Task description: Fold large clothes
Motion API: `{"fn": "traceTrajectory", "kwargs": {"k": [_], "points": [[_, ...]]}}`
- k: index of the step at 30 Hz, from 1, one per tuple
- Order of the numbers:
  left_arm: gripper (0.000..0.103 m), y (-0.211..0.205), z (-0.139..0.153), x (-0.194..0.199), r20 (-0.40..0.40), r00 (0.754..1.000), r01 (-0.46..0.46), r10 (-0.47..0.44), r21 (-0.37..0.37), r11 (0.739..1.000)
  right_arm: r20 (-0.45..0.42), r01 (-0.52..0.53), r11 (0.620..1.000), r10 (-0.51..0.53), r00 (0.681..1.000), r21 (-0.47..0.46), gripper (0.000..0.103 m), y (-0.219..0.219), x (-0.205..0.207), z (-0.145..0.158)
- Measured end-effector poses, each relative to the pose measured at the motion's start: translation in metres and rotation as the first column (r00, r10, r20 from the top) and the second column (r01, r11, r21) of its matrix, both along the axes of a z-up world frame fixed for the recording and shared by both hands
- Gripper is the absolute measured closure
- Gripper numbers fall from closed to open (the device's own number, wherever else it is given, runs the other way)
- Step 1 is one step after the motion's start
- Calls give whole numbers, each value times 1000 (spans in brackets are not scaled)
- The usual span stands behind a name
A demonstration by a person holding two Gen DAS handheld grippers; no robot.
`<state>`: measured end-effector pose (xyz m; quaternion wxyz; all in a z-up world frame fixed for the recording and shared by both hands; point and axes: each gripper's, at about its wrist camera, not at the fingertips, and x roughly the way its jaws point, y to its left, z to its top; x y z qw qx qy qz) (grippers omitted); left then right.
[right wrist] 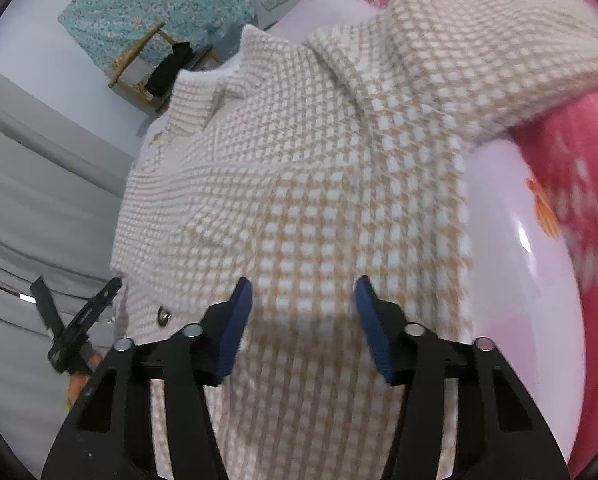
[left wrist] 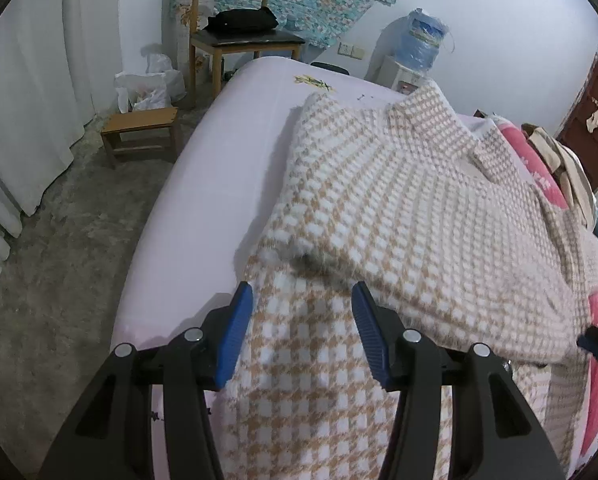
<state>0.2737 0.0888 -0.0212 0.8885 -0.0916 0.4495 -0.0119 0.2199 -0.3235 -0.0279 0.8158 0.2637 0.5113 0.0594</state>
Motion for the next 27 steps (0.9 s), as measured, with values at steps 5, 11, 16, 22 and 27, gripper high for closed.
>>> {"fn": "traceTrajectory", "kwargs": {"k": [5, 11, 16, 22, 27], "points": [[52, 0, -1, 0, 0, 1000, 15, -15, 11, 1000, -14, 9, 999, -9, 1000, -53, 67, 1, 24, -15], [52, 1, -3, 0, 7, 1000, 29, -29, 13, 1000, -9, -24, 994, 23, 1000, -111, 79, 24, 61, -17], [52, 2, -5, -1, 18, 999, 26, -26, -1, 1000, 21, -45, 980, 50, 999, -192, 94, 42, 85, -10], [52, 0, -6, -1, 20, 999, 27, -28, 13, 1000, 188, -19, 955, 78, 979, -297, 94, 54, 141, 51], [52, -2, -6, 2, 17, 1000, 20, -20, 17, 1000, 228, -20, 940, 103, 968, -341, 94, 56, 171, 64]]}}
